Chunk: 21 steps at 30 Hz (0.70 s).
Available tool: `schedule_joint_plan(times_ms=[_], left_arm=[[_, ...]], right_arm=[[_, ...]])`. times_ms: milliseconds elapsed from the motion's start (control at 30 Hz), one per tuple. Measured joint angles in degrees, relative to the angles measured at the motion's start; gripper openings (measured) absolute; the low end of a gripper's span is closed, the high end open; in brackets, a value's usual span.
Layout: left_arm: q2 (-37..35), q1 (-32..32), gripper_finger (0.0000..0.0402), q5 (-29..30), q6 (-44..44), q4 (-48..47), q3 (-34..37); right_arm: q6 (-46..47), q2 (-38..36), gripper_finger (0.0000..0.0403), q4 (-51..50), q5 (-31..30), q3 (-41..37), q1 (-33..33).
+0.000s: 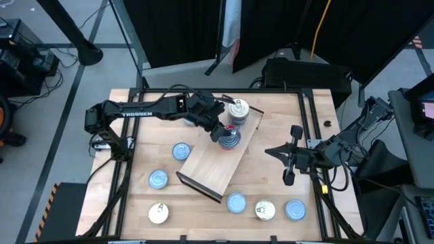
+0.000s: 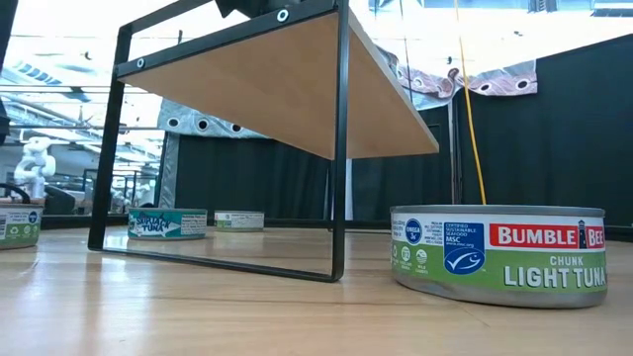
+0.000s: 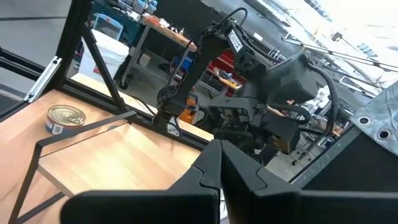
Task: Stack canned seafood by type on shelf
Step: Stack the red tuna can on top of the red tuna can on the shelf
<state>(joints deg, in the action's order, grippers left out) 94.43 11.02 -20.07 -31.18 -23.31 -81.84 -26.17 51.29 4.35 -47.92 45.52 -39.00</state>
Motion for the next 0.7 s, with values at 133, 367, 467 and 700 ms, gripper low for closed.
schedule_joint_plan(times_ms=[133,367,467,700], left_arm=[[0.0,0.1,0.0162,-0.2,0.0,0.0,0.0],[0.2,0.1,0.0166,-0.2,-0.1,0.0,0.0],[0.2,0.2,0.0167,-0.2,-1.1,-0.2,0.0],[0.2,0.2,0.0183,0.3,-1.1,-0.5,0.0]], right_arm=[[0.0,0.0,0.0,0.0,0.0,0.0,-0.2],[0.0,0.0,0.0,0.1,0.0,0.0,-0.1],[0.0,0.0,0.0,0.1,0.0,0.0,-0.1],[0.0,0.0,0.0,0.1,0.0,0.0,-0.1]])
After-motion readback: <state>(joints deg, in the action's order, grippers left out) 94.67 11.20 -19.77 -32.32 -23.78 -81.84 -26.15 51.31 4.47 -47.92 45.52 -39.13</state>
